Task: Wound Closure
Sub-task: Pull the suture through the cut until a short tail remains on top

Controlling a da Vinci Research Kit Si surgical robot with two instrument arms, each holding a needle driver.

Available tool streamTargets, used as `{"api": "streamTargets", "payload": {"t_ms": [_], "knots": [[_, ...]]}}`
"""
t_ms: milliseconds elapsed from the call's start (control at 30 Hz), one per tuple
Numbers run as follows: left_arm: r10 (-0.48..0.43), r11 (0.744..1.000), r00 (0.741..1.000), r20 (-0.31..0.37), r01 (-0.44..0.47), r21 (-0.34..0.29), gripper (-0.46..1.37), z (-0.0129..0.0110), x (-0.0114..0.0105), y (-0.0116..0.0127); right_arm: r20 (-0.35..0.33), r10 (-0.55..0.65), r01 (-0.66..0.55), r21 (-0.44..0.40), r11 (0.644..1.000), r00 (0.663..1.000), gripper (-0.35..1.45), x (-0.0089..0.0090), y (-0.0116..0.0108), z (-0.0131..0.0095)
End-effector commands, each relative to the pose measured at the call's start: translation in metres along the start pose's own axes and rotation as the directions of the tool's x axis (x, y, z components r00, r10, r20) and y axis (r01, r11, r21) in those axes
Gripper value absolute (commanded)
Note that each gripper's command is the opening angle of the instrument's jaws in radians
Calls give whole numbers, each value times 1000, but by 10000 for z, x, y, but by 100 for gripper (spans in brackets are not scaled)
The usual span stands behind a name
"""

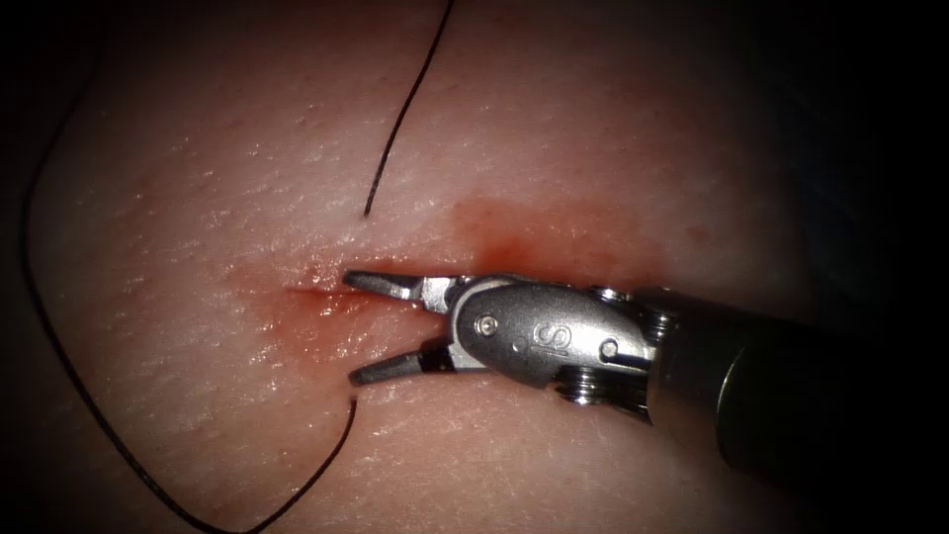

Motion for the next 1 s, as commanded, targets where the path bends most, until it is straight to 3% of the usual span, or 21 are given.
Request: {"api": "streamTargets", "payload": {"t_ms": [33, 333, 700, 1000], "knots": [[-1, 1000, 1000, 0, 1, -3, -35, 0, 0, 0, -2, -2, 2, 9, 1000, 1000, 88, 0, -1, -2], [-4, 1000, 1000, -2, 4, 2, -35, 1, 1, -2, -25, -14, 15, 39, 999, 1000, 89, 3, -16, -15], [-5, 1000, 1000, -3, 5, 4, -35, 1, 2, -3, -37, -32, 33, 45, 998, 999, 80, 4, -34, -2], [-6, 1000, 1000, -6, 6, 6, -35, 1, 3, -3, -41, -43, 45, 42, 998, 998, 53, 0, -40, 13]]}}
